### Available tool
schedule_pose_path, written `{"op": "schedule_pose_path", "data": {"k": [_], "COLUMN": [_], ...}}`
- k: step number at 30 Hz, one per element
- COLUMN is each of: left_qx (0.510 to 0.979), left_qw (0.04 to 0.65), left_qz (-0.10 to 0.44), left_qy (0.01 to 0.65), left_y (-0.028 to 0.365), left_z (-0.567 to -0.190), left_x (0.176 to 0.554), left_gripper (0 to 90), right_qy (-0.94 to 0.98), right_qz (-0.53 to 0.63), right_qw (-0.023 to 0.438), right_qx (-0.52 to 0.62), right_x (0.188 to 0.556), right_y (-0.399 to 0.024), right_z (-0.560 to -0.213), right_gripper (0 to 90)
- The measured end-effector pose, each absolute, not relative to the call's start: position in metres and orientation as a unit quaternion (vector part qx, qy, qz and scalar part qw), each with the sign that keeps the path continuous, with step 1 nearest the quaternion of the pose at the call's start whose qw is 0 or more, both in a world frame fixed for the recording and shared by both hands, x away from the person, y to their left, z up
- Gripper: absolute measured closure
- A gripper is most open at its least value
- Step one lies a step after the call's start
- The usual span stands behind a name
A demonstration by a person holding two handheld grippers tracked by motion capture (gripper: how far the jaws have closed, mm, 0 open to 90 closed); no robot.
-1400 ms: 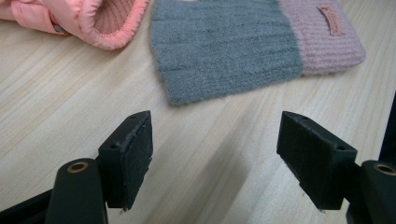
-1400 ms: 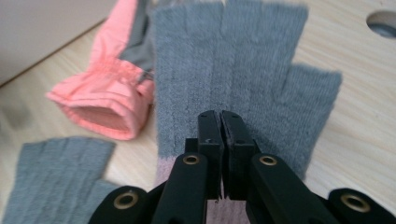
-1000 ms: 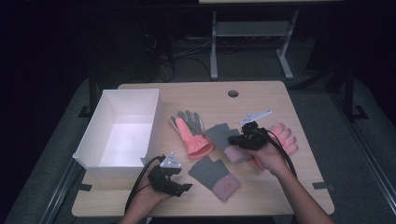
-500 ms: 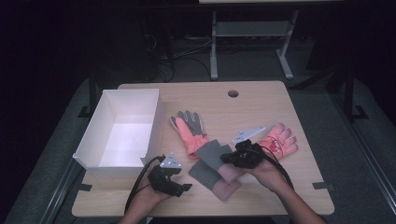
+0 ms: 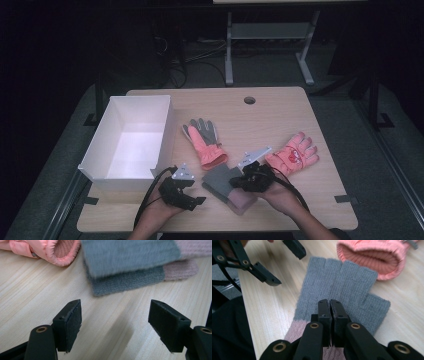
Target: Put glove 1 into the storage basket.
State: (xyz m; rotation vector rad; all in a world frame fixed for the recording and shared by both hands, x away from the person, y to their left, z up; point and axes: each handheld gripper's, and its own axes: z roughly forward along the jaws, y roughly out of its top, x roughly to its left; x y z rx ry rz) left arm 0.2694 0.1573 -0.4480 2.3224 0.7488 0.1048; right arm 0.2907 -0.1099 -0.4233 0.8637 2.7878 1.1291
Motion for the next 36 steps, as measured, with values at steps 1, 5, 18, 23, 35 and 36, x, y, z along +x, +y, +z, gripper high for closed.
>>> {"op": "schedule_pose_path", "data": {"k": [1, 5, 18, 23, 35, 36], "left_qx": [0.894, 0.894, 0.883, 0.886, 0.895, 0.893], "left_qw": [0.343, 0.343, 0.372, 0.367, 0.339, 0.339], "left_qz": [0.041, 0.039, 0.027, 0.022, 0.033, 0.032], "left_qy": [0.287, 0.286, 0.287, 0.284, 0.289, 0.295], "left_y": [0.157, 0.156, 0.154, 0.147, 0.114, 0.111], "left_z": [-0.448, -0.449, -0.441, -0.438, -0.441, -0.443], "left_x": [0.270, 0.270, 0.271, 0.276, 0.304, 0.305], "left_gripper": [26.3, 26.4, 73.7, 89.5, 89.5, 89.6], "right_qy": [0.891, 0.896, 0.880, 0.882, 0.900, 0.902], "right_qz": [0.358, 0.348, 0.377, 0.361, 0.323, 0.321], "right_qw": [0.003, 0.003, 0.038, 0.060, 0.041, 0.038], "right_qx": [0.278, 0.275, 0.286, 0.297, 0.289, 0.288], "right_x": [0.290, 0.290, 0.296, 0.293, 0.287, 0.286], "right_y": [-0.109, -0.104, -0.132, -0.159, -0.170, -0.169], "right_z": [-0.425, -0.430, -0.416, -0.422, -0.450, -0.450], "right_gripper": [87.8, 87.7, 90.0, 90.0, 90.0, 90.0]}}
